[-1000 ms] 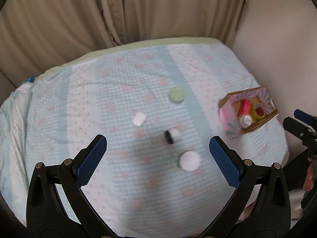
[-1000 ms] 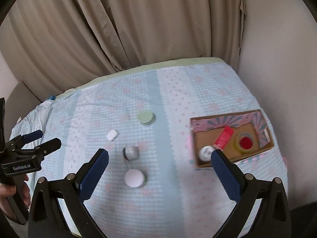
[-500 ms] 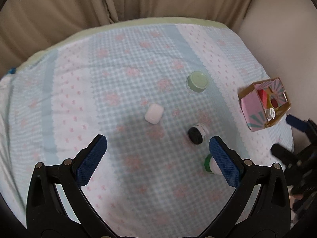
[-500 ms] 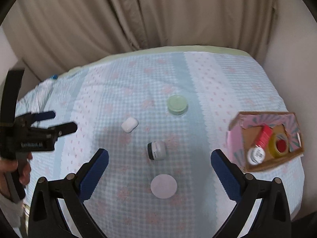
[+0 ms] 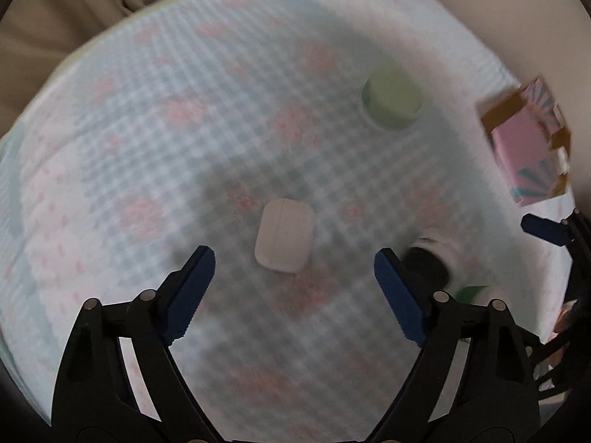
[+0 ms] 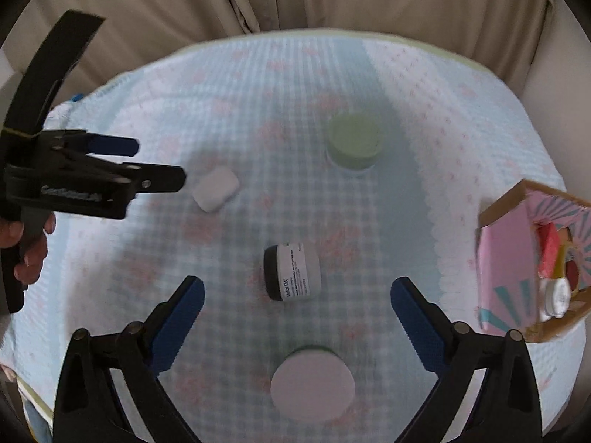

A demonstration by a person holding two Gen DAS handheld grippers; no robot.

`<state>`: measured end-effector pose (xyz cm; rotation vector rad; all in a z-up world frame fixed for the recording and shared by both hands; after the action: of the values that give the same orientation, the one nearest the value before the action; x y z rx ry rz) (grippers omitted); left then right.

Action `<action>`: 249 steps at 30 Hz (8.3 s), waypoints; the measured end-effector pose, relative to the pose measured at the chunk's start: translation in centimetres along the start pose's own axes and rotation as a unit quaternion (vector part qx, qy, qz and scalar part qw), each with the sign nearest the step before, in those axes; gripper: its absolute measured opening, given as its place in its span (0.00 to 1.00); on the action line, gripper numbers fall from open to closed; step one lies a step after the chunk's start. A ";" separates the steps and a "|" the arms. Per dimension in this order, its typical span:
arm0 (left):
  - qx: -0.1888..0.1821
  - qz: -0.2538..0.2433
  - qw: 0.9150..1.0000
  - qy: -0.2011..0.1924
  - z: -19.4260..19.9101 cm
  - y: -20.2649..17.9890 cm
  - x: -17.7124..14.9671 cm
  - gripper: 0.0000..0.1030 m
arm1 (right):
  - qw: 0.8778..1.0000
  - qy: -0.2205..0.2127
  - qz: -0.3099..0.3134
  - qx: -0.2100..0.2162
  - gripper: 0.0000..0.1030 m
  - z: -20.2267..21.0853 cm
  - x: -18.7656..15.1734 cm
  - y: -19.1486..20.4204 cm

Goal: Organize rigid objects
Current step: 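Grasp the white earbud case with the left tool while the right tool grasps the black-lidded jar, then carry the earbud case and black-lidded jar over the cardboard box, then release the earbud case and black-lidded jar into the cardboard box, then withdraw both tools from the box toward the two remaining jars, then grasp the pale green-lidded jar with the left tool while the right tool grasps the white-lidded jar, then carry the green-lidded jar and white-lidded jar over the cardboard box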

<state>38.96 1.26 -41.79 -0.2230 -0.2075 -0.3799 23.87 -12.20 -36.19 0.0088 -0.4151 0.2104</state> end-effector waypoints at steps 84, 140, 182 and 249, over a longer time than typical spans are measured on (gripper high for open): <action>-0.065 0.075 0.992 -0.073 12.4 -41.1 3.4 0.40 | 0.987 -0.043 -0.157 -0.005 0.45 20.4 -8.1 -40.0; 0.000 0.016 0.997 -0.077 11.6 -44.3 4.3 1.00 | 0.983 -0.045 -0.179 -0.011 1.00 17.0 -10.3 -43.2; -0.020 -0.086 0.991 -0.102 11.0 -13.4 0.8 1.00 | 0.989 -0.051 -0.141 -0.010 1.00 13.6 -7.1 -1.8; -0.020 -0.024 0.987 -0.160 24.9 -20.0 -1.5 0.65 | 0.977 -0.091 -0.190 0.018 0.66 23.0 -4.7 -10.7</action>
<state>25.94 -10.06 -14.88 -0.3181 -0.5219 -0.3952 12.70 -24.80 -16.64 0.1431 -0.5840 -0.1612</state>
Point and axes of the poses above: each gripper's, at about its wrist camera, not at the fingertips, and z roughly against the way its jaws point, y to its left, x to its top, the point moved 1 cm from there along -z, roughly the way its jaws point, and after that the axes turned 15 degrees about z, right-handed, at the moved point
